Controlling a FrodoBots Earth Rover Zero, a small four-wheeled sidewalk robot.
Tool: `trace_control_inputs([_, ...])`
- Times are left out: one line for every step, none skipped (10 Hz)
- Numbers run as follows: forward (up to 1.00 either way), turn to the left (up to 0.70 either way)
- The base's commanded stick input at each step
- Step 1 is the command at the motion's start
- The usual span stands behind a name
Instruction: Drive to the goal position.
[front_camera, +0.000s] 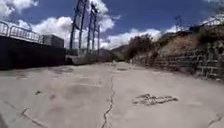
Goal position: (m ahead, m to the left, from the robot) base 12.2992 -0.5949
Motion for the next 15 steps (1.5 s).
trace_control_inputs([1.00,0.32])
trace_control_inputs([1.00,0.17])
trace_control_inputs([1.00,0.02])
trace_control_inputs([1.00,-0.01])
trace_control_inputs([1.00,-0.01])
trace_control_inputs([1.00,-0.01])
trace_control_inputs([1.00,-0.01])
trace_control_inputs([1.00,-0.01])
trace_control_inputs([1.00,-0.01])
trace_control_inputs([1.00,-0.01])
trace_control_inputs([1.00,-0.01])
trace_control_inputs([1.00,-0.01])
trace_control_inputs([1.00,-0.01])
trace_control_inputs([1.00,-0.01])
trace_control_inputs([1.00,-0.01])
